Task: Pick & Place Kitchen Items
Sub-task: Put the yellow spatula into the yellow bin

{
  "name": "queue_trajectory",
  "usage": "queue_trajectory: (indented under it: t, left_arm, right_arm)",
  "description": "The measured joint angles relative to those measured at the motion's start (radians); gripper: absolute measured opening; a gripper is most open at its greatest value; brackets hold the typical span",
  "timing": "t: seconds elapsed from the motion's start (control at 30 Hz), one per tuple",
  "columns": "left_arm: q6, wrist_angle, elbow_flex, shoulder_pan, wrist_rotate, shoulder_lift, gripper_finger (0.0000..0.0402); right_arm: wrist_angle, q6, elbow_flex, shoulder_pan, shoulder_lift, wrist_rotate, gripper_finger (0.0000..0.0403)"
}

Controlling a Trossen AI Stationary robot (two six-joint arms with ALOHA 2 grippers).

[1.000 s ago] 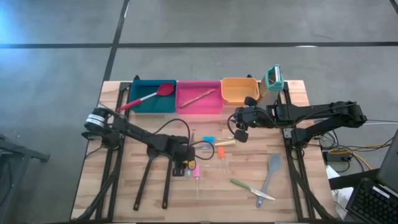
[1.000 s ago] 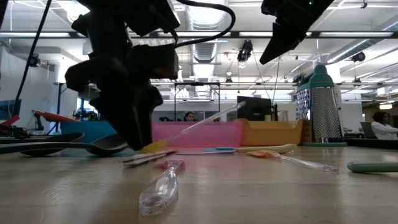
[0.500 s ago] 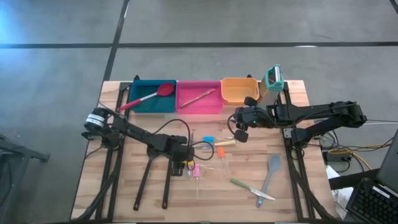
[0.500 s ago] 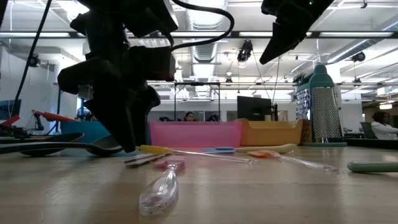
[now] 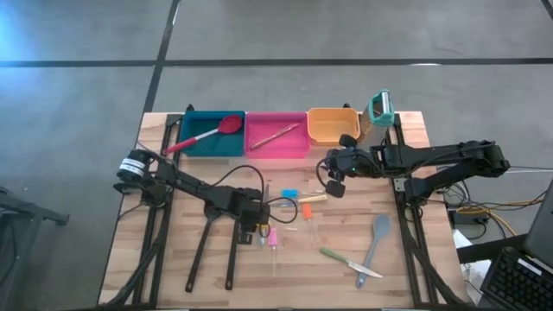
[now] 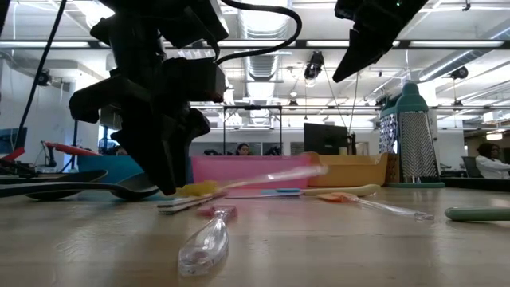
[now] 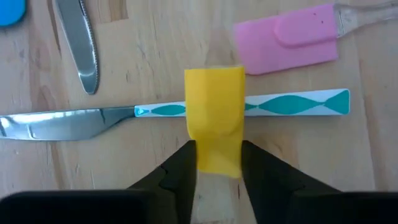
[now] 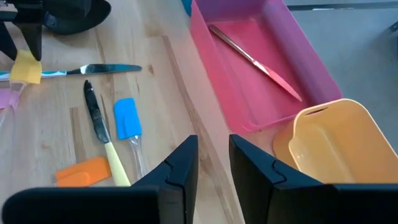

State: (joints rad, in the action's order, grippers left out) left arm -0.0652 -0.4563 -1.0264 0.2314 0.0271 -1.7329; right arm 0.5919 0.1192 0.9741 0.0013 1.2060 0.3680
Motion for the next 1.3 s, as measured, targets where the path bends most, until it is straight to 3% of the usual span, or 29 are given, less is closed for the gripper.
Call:
queue_trajectory:
  t: [0.27,0.37,0.77,1.3]
  left_arm:
    - [0.003,-0.006,0.001,0.0,0.0,0.0,0.0011]
    - [0.003,-0.008,0.001,0.0,0.0,0.0,0.0009]
    - [-0.008,-0.033,-0.018,-0.001,0.0,0.0,0.004]
    - [-0.011,-0.034,-0.048,-0.001,0.0,0.001,0.0169]
  right_arm:
    - [0.0,0.0,0.0,0.0,0.0,0.0,0.009]
    - [0.0,0.0,0.0,0.0,0.0,0.0,0.0093]
    - [0.0,0.0,0.0,0.0,0.0,0.0,0.0073]
    - [0.001,0.0,0.0,0.0,0.0,0.0,0.0081]
